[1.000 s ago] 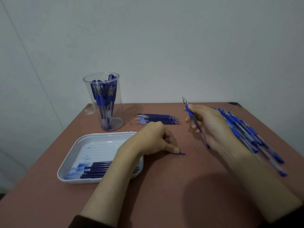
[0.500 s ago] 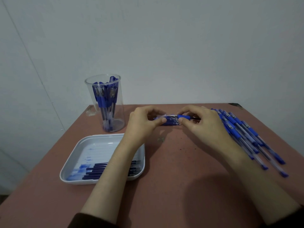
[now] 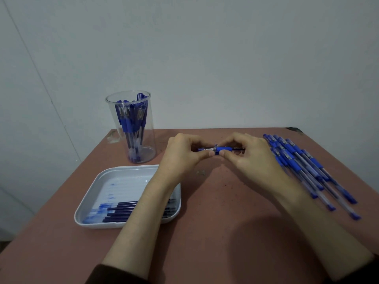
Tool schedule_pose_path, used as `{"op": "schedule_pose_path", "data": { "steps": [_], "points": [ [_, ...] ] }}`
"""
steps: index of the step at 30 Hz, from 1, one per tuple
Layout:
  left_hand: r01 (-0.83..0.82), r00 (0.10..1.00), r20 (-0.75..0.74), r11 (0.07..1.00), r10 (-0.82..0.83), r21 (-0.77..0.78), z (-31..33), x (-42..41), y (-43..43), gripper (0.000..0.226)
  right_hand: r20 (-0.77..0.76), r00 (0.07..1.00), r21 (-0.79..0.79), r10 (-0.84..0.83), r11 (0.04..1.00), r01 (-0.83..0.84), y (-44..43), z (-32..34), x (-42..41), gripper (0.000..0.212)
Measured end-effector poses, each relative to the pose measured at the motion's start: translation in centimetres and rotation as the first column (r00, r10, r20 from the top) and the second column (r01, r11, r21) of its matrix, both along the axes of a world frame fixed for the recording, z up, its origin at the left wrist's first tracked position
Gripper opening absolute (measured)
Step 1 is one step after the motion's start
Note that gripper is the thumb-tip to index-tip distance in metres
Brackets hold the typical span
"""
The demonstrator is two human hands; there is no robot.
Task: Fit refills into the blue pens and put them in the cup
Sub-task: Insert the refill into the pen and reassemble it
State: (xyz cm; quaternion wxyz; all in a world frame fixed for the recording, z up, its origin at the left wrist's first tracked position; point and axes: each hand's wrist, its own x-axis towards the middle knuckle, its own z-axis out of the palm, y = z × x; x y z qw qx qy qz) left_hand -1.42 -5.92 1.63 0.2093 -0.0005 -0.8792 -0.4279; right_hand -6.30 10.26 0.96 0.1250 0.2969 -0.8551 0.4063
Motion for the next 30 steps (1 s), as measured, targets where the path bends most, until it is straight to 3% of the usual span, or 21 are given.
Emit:
{"op": "schedule_pose_path", "data": {
  "steps": [16, 21, 25, 27, 30],
  "points": [
    [-0.001, 0.999, -0.043, 0.999, -0.001, -0.037, 0.6, 1.1, -0.5, 0.018, 0.065, 0.991, -0.126, 0.118, 0.986, -0.109, -0.8, 0.4, 0.5, 0.016],
    [-0.102, 0.959, -0.256, 0.991, 0.121, 0.086, 1.8, 3.0, -1.2, 0.038, 0.042, 0.976, -0.173, 0.213, 0.964, -0.203, -3.0, 1.3, 2.1, 0.023],
    [-0.339, 0.726, -0.593, 0.932, 0.347, 0.13, 2.7, 5.0, -4.4, 0.033, -0.024, 0.979, -0.238, 0.204, 0.95, -0.204, -5.7, 5.2, 1.9, 0.017],
    [-0.484, 0.671, -0.605, 0.871, 0.428, 0.079, 2.4, 5.2, -7.0, 0.056, -0.044, 0.972, -0.378, 0.23, 0.897, -0.229, -7.6, 8.4, 1.9, 0.019],
    [-0.529, 0.752, -0.45, 0.848, 0.481, 0.023, 2.1, 4.3, -10.1, 0.1, -0.069, 0.945, -0.548, 0.321, 0.779, -0.304, -10.9, 12.8, 2.0, 0.017]
  ]
}}
